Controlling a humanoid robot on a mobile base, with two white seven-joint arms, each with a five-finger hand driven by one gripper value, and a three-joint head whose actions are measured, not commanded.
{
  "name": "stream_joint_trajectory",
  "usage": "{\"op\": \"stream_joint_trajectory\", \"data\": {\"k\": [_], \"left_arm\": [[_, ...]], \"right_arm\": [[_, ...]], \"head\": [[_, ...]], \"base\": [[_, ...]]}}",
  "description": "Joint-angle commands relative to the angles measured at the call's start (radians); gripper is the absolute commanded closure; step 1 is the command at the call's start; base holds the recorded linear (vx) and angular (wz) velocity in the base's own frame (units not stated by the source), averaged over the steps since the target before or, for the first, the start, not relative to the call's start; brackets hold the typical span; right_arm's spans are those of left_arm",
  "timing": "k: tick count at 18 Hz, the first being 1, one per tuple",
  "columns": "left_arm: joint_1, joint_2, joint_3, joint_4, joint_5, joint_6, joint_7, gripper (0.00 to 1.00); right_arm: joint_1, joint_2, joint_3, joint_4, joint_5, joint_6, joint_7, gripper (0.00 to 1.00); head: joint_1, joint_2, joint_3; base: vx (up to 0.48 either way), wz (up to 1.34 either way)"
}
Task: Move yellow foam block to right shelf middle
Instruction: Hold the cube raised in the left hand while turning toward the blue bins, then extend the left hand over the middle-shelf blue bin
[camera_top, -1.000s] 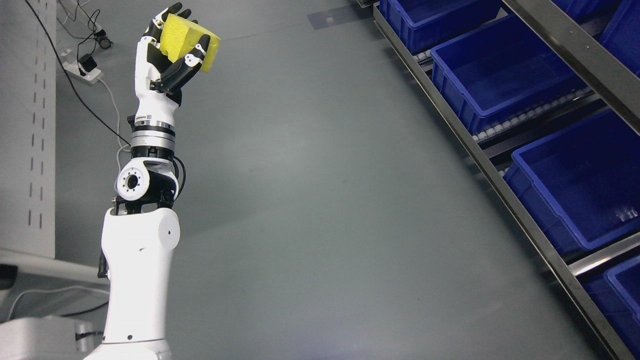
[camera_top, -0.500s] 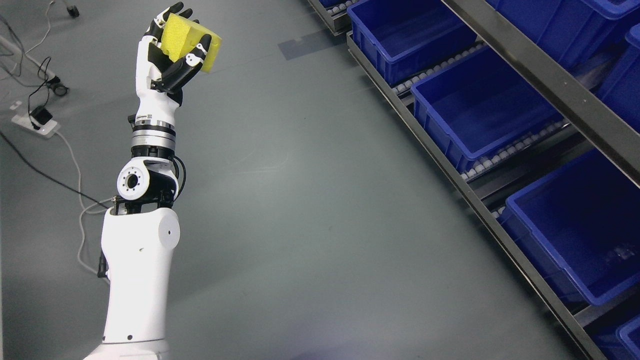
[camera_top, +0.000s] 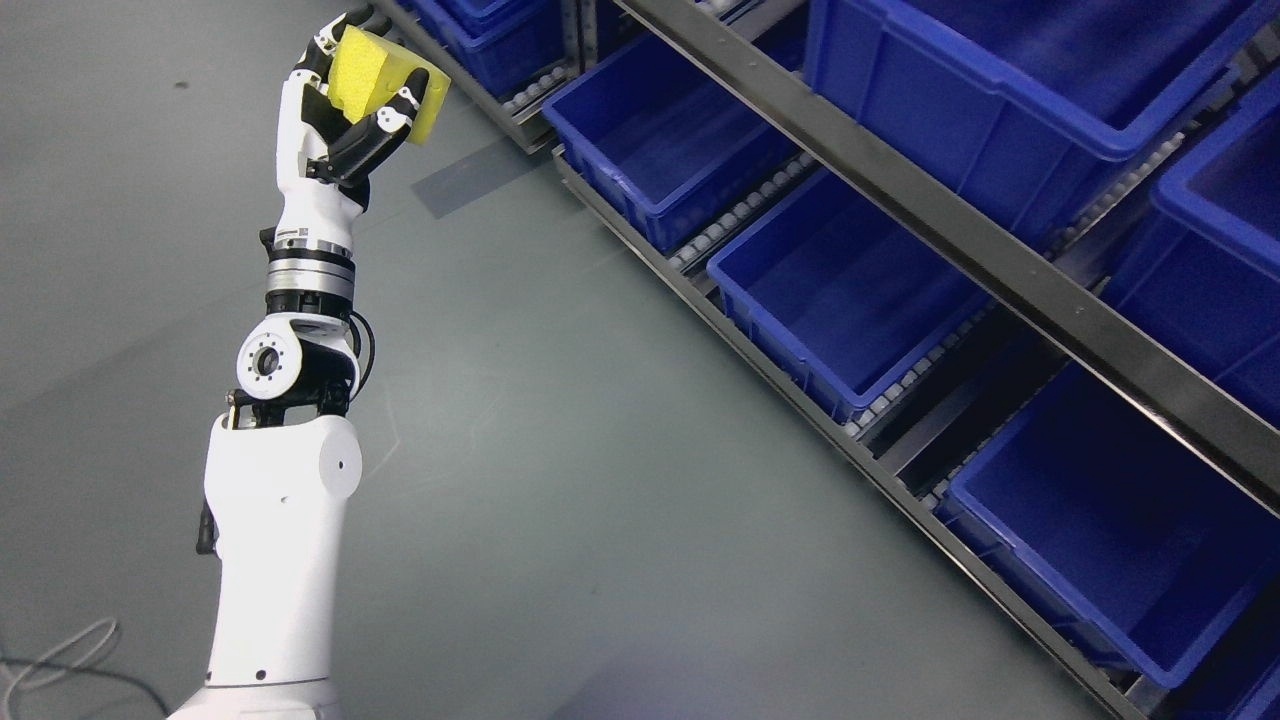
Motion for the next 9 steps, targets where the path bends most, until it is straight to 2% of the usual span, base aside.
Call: {"op": "stream_joint_trajectory", "data": {"k": [1,5,9], "left_arm": [[-0.003,0.017,-0.082,-0.068,0.001,-0.004,-0.003,0.54],[-0.078,0.017,-0.196,-0.120,0.001,-0.008,-0.003,0.52],[-0.198,0.017,-0.231,-0.132,0.001,-0.002,-0.003,0.51]], "right_arm": [[0.002,-0.017,0.000,-0.017,0.003,0.001,0.001,0.00],[0.002,-0.017,0.000,-0.017,0.003,0.001,0.001,0.00],[0.002,-0.017,0.000,-0.017,0.003,0.001,0.001,0.00]], "head": [[0.0000,0.000,0.000],[0.0000,0.000,0.000],[0.0000,0.000,0.000]], "base": [[0.441,-0.60],[0.388,-0.71],[0.284,-0.60]]}}
